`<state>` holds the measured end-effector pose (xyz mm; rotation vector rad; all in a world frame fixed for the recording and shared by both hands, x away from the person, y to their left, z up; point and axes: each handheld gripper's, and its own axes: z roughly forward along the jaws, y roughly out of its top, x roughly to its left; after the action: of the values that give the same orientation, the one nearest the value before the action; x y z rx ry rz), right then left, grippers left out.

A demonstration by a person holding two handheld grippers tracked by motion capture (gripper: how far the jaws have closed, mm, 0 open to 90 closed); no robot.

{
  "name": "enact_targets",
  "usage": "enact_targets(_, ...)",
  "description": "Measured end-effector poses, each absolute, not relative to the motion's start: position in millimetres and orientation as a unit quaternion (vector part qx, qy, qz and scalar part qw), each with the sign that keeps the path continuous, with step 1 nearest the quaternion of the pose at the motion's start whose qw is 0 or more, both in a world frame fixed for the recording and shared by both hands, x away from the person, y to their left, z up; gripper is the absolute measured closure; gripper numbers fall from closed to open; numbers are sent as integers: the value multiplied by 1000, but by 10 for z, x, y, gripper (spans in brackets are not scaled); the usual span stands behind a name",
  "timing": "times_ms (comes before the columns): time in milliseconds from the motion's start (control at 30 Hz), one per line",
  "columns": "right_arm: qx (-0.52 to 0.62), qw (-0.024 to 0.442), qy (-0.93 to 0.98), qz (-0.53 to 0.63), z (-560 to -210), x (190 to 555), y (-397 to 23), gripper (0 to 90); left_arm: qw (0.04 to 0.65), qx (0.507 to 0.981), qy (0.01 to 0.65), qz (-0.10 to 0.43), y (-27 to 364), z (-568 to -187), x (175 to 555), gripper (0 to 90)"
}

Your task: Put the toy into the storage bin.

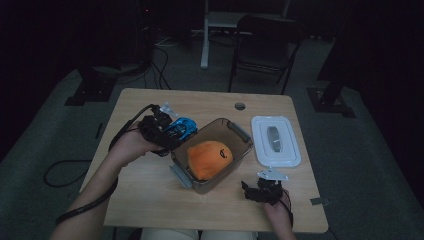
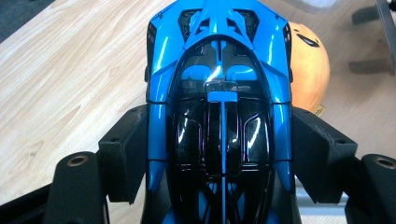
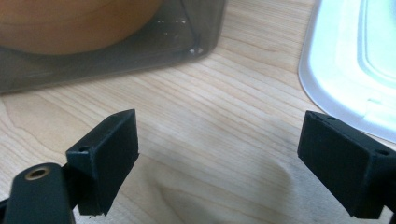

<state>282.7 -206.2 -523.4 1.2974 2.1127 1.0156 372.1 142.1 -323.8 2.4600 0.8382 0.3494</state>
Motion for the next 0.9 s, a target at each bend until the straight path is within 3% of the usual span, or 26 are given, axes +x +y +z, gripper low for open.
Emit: enact_targets(900, 479, 220, 766, 368, -5244, 2846, -2113, 121, 232, 929, 278, 74, 630, -3604, 4046, 289)
